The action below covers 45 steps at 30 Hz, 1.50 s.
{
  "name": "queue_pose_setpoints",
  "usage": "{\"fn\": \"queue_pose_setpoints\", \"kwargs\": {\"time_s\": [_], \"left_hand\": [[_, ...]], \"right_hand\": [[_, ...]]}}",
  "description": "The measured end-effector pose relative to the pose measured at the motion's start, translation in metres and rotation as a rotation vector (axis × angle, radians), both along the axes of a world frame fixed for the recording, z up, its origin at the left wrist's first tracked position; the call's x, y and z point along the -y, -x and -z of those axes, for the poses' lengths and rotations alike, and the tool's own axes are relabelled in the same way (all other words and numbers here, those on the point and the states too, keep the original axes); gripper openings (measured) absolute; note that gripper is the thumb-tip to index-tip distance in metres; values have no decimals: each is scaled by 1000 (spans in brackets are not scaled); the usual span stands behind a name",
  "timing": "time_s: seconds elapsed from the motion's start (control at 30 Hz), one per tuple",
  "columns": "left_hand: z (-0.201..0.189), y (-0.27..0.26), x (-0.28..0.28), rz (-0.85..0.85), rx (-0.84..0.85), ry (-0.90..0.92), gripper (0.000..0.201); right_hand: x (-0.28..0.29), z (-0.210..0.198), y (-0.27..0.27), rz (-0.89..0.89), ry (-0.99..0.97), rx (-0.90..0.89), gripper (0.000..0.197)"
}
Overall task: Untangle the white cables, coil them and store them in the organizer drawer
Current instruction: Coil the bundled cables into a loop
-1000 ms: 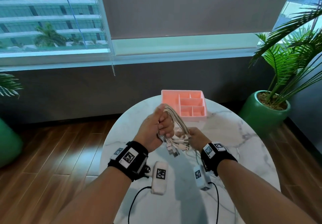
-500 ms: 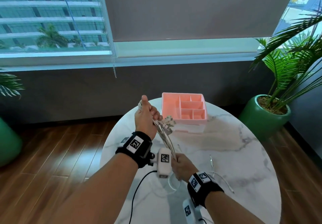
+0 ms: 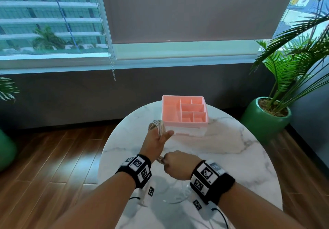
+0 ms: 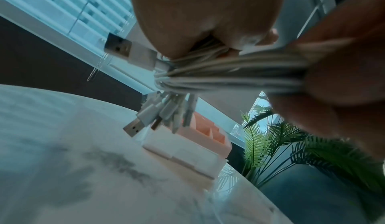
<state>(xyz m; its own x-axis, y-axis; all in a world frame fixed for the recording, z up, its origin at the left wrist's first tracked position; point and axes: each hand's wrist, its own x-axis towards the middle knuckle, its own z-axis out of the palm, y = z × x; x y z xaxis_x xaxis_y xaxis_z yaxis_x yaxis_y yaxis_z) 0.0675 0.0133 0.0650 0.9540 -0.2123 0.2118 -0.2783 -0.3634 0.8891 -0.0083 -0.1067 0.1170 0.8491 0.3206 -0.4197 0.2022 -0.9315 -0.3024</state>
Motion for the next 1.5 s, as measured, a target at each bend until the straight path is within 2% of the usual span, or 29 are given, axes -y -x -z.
{"fn": "queue_pose_setpoints", "kwargs": {"time_s": [0.07,0.13,0.2,0.27,0.33,0.43,0.5,0.57,0.7,0.8,0.87,0.93,1.03,1.1,1.2,1.27,1.37,1.5], "left_hand": [[3,0,-1,-1,-70,64,53],[-8,1,0,-84,-191,312,56],[-23,-4,-2,-238,-277,550,56],[-34,-14,-9,-360,-347,763,54],[-44,-22,-12,-408,-419,976,51],[-51,-22,-3,-430,-483,1136,48],[-49,-19,5,-441,-457,1090,47],[-40,-14,6,-410,-370,909,51],[-16,1,-2,-193,-168,429,67],[0,7,-3,-25,-115,221,79],[2,11,1,76,-115,158,69],[1,15,6,143,-104,84,46],[-3,20,11,213,-197,106,41],[-11,23,11,273,-337,164,52],[-28,32,12,395,-584,263,73],[-34,33,14,498,-791,386,77],[-40,34,17,653,-952,444,70],[-45,36,16,800,-891,477,43]], "right_hand": [[3,-11,-6,-32,37,4,18],[6,-15,-9,-48,58,-13,19],[9,-12,-7,-38,51,-25,20],[11,1,-2,18,45,-13,16],[12,22,5,83,37,-36,18],[6,49,16,96,9,-77,23],[-2,51,21,51,-29,-91,27],[-4,46,22,14,-51,-85,27],[7,23,14,-25,-8,-30,24],[16,0,7,-93,36,-31,20],[21,-15,2,-152,69,-25,17],[25,-31,-3,-200,53,-1,8],[33,-58,-15,-223,-20,75,6],[39,-73,-24,-191,-45,98,7],[49,-87,-38,-102,-92,77,21],[55,-90,-48,-25,-144,40,29],[68,-86,-58,77,-314,1,35],[81,-64,-61,152,-545,-4,38]]}}
